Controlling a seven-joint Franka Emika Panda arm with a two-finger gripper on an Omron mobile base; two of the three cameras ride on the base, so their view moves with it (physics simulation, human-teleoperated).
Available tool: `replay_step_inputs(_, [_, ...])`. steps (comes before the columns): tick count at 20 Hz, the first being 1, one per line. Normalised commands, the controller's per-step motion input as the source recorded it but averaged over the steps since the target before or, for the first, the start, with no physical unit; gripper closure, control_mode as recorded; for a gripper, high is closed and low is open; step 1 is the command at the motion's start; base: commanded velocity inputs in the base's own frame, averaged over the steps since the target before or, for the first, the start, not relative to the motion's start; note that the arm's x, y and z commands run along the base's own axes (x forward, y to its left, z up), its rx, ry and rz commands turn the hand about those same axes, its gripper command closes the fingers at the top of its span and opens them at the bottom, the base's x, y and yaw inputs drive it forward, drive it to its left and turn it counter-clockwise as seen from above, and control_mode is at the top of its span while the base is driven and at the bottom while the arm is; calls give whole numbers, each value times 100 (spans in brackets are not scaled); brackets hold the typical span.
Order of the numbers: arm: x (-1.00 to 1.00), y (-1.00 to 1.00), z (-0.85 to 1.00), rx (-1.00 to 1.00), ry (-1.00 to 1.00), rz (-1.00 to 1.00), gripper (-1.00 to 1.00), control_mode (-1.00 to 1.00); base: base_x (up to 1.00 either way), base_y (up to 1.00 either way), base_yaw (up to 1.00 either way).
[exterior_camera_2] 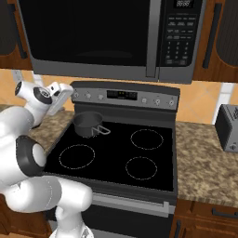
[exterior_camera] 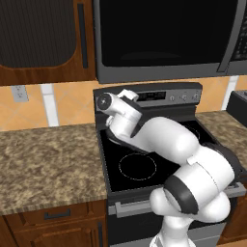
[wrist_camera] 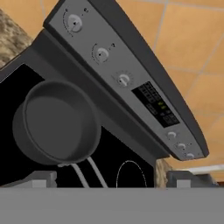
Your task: Turn off the rear left burner of the stove.
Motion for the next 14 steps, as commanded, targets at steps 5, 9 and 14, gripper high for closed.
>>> replay_step_inputs(5, [25,0,-3,0,-4,8,-100,-100,0,0,0])
replay_step_inputs(9, [24,-3,-4,0,-1,6,-100,-100,0,0,0])
replay_step_inputs(14, [19,-16,-9,0,-4,8,-100,-100,0,0,0])
